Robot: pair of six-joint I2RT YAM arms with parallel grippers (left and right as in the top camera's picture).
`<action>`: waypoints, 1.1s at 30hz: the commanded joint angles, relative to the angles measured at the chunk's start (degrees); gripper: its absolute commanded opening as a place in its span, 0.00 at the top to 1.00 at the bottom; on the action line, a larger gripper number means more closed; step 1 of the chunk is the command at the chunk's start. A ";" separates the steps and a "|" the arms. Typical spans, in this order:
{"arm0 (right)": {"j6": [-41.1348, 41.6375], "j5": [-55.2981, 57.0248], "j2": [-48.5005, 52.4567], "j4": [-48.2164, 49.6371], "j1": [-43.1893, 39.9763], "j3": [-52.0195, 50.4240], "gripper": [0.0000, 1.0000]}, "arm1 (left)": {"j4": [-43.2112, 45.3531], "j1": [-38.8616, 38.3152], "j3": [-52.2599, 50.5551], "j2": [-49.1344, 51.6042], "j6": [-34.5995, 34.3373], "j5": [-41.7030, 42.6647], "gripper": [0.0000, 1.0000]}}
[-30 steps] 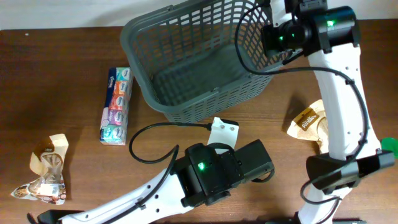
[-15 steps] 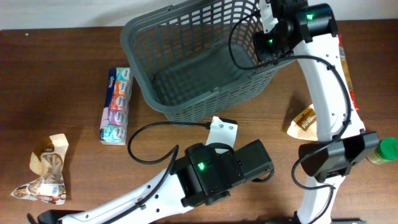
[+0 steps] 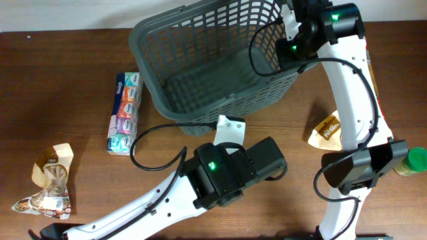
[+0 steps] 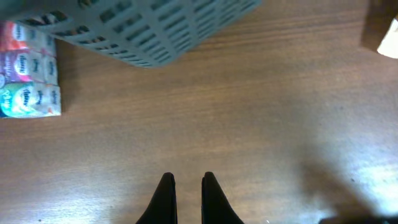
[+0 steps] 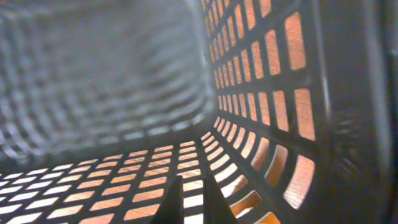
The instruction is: Pack container
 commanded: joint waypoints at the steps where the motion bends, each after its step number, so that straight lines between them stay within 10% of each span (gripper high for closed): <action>1: 0.31 0.87 0.26 -0.68 -0.46 0.28 0.96 | -0.09 1.55 1.20 0.42 1.66 -2.19 0.98; 33: 0.31 0.68 0.24 -1.55 -0.35 0.28 0.96 | 9.88 13.42 -3.32 0.52 9.77 1.14 0.98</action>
